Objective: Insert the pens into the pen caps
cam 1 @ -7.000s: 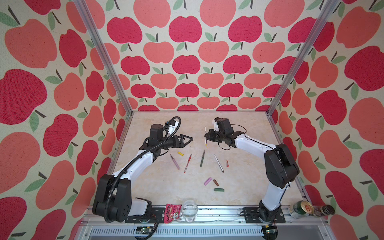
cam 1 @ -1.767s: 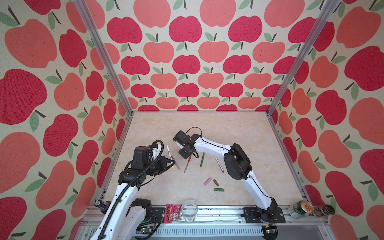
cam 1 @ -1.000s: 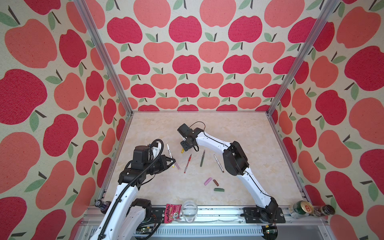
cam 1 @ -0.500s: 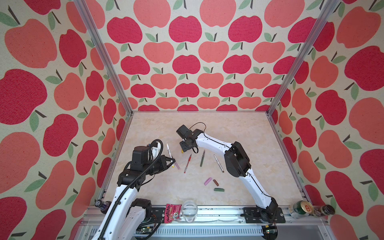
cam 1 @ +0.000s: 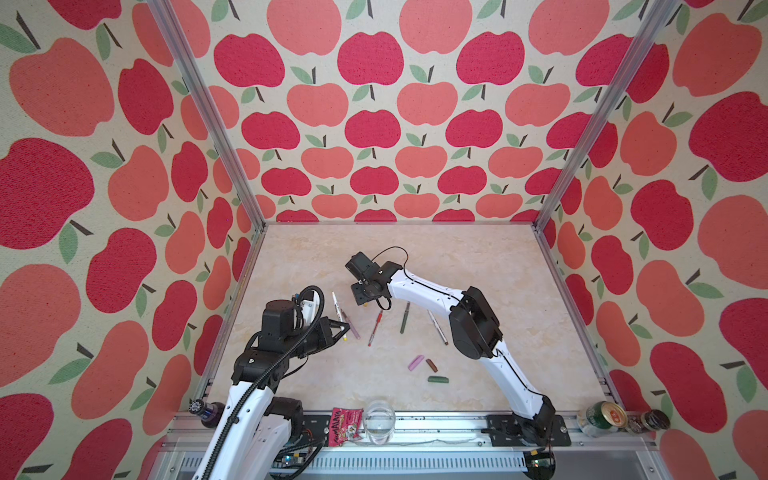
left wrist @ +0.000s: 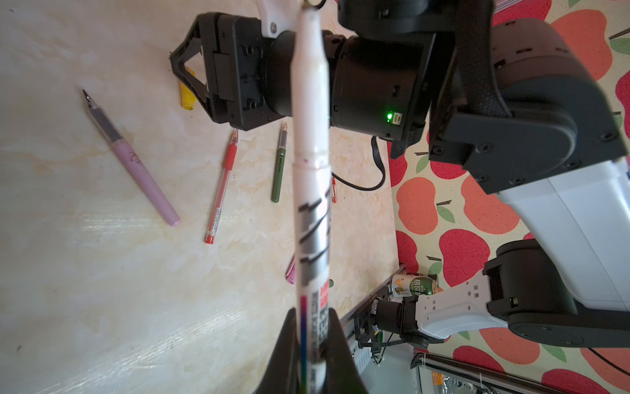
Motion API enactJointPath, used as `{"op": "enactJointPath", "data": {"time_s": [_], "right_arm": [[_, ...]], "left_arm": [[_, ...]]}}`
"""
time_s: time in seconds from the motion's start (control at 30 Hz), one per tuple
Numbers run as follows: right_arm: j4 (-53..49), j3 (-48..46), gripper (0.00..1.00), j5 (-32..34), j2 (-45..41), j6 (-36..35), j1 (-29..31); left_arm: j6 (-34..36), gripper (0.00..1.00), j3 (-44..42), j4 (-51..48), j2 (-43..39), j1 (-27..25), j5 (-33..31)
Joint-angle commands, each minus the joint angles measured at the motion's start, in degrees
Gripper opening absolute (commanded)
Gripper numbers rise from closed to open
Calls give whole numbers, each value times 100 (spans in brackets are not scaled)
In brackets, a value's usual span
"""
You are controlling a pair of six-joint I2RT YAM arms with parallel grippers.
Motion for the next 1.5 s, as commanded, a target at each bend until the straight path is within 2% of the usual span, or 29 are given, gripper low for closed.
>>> {"op": "enactJointPath", "data": {"time_s": [0.0,0.37,0.43,0.77,1.2,1.47], "right_arm": [[-137,192,52,-15,301,186,-20],[-273,358,36,3,556,168,-28],[-298,347,30,3,564,168,-26],[-117,-108,13,70,273,164,-31],[310,-644,7,169,-372,98,-18],[559,-1016,6,184,-854,133,-121]], "left_arm": [[38,0,-54,-136,-59,-9,123],[73,0,-10,-64,101,-9,156],[86,0,15,-66,140,-4,161],[133,0,106,-18,317,-25,153],[105,0,53,131,452,-151,12],[82,0,43,443,829,-629,-279]]}}
